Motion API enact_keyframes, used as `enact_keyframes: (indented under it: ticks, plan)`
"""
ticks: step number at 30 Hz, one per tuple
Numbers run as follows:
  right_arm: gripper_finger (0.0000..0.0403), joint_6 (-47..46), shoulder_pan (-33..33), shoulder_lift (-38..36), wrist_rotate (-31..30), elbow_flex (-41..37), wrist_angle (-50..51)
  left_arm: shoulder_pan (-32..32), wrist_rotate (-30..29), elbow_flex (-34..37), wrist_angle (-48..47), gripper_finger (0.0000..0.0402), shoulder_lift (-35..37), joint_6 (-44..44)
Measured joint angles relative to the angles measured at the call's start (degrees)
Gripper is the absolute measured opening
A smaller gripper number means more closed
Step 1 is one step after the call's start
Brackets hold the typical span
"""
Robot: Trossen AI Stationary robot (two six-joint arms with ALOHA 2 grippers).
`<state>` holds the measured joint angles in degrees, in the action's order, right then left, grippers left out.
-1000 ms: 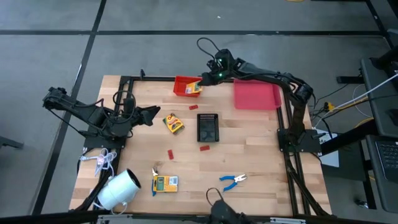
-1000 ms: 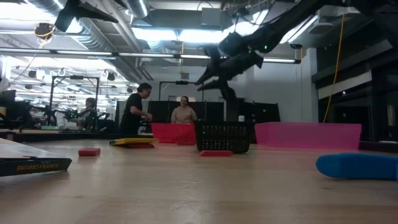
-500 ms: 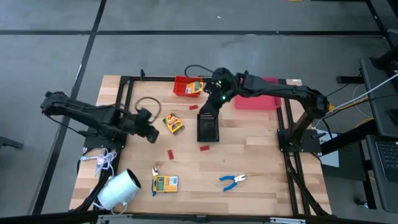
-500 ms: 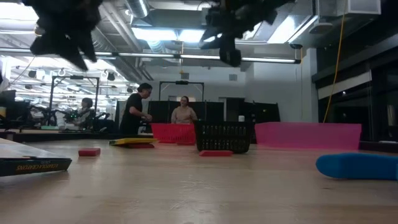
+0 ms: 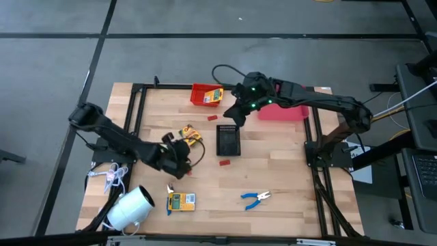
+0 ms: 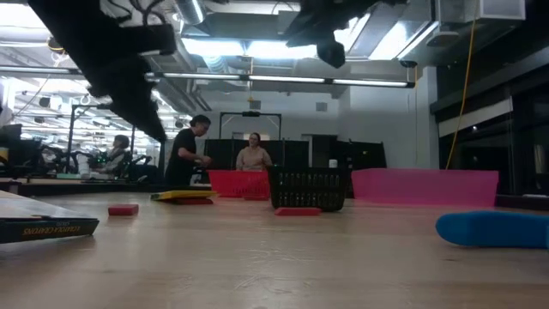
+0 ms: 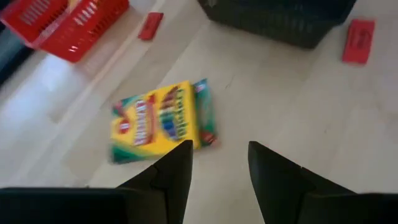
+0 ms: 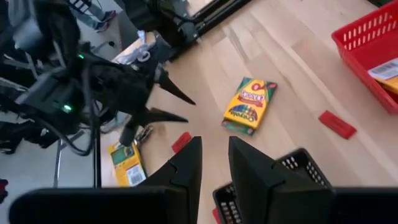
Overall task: Pick & Place School Supplies
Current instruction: Put the yellow crayon box into the red bin
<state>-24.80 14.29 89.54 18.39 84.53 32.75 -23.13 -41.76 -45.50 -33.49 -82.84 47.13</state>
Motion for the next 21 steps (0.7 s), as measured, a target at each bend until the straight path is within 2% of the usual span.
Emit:
enact_keyframes:
  ticks: [6, 11, 21]
  plan:
    - [0.0084, 2.5, -1.7, -3.6, -2.8, 0.0, 2.5, 0.4, -3.2, -2.9, 4.2, 0.0152, -9.0, 1.2]
    - [0.0084, 4.3, -2.4, -5.2, -2.8, 0.0, 3.5, 2.7, -0.4, -6.3, 4.1, 0.0151, -15.5, -0.1]
    - [0.0084, 5.5, -3.6, -7.1, -2.5, 0.0, 4.3, 9.0, 0.3, -9.4, 2.3, 0.0098, -19.0, -3.8]
